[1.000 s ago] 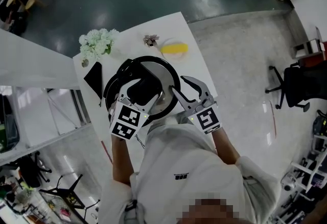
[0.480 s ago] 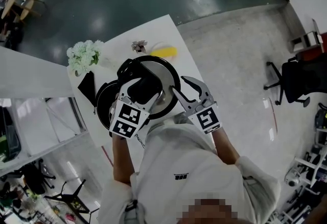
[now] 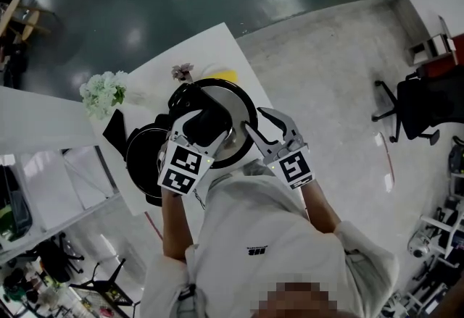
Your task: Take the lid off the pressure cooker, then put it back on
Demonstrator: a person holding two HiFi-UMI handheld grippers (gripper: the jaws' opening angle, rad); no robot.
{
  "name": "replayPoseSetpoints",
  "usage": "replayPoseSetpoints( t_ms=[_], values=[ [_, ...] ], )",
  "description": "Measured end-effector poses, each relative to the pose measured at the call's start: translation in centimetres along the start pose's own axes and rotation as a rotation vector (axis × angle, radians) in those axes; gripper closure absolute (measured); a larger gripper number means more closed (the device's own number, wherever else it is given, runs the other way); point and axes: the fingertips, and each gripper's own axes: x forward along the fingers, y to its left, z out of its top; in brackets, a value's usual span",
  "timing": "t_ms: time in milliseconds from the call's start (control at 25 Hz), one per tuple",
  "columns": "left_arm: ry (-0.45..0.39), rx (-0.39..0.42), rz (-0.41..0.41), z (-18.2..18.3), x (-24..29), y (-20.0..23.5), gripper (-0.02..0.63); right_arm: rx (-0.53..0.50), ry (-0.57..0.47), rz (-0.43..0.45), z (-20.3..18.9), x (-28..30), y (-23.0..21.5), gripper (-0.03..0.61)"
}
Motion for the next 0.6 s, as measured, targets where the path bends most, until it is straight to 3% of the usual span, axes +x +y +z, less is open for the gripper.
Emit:
replayPoseSetpoints(
  t_ms=[600],
  values=[
    [0.014, -0.068, 0.013, 0.1, 6.4, -2.9, 0.325, 0.02, 0.046, 0.03, -4.1, -1.4, -3.9, 0.416]
  ],
)
